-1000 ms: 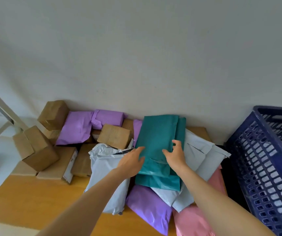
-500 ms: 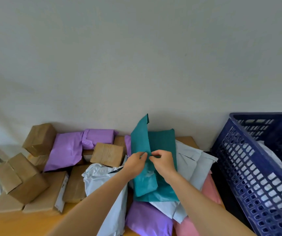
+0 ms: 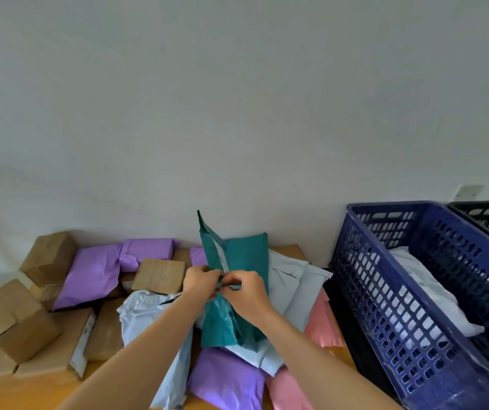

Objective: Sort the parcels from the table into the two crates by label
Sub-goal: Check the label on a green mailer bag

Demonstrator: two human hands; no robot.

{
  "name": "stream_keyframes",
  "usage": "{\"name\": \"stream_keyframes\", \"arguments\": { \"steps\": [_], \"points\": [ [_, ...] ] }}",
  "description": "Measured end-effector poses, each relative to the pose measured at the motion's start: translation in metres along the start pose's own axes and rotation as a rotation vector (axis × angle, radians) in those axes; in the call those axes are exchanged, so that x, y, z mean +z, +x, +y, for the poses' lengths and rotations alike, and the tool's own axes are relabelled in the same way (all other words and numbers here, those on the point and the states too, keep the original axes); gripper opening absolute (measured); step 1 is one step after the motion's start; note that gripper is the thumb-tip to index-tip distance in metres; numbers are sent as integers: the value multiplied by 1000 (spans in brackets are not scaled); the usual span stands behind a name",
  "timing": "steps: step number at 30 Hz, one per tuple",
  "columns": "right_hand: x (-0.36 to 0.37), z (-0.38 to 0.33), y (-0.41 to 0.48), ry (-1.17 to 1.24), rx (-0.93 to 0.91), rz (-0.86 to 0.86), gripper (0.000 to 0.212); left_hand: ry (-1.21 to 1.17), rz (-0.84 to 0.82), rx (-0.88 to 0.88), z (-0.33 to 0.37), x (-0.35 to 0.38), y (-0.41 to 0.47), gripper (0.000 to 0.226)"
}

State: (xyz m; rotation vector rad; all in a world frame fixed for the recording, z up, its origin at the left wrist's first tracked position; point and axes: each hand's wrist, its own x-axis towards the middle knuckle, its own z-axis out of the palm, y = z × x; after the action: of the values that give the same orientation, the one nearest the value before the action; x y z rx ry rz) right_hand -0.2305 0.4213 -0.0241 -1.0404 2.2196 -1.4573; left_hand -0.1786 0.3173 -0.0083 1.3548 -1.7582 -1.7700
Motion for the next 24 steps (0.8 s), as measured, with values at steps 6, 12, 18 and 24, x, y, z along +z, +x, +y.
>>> {"name": "stream_keyframes", "arguments": {
  "steps": [6, 12, 18, 24],
  "points": [
    [-12, 4, -32, 116, 48, -59, 14, 162, 95, 111, -14, -3, -37, 6],
    [-39, 26, -55, 161, 178, 126, 23, 215, 97, 165, -26, -16, -68, 24],
    [-54, 21, -76, 222, 294, 143, 50, 192, 83, 207, -31, -44, -93, 23],
    [-42, 6, -85, 61, 164, 159, 66, 301, 72, 323, -23, -80, -98, 23]
  ]
}}
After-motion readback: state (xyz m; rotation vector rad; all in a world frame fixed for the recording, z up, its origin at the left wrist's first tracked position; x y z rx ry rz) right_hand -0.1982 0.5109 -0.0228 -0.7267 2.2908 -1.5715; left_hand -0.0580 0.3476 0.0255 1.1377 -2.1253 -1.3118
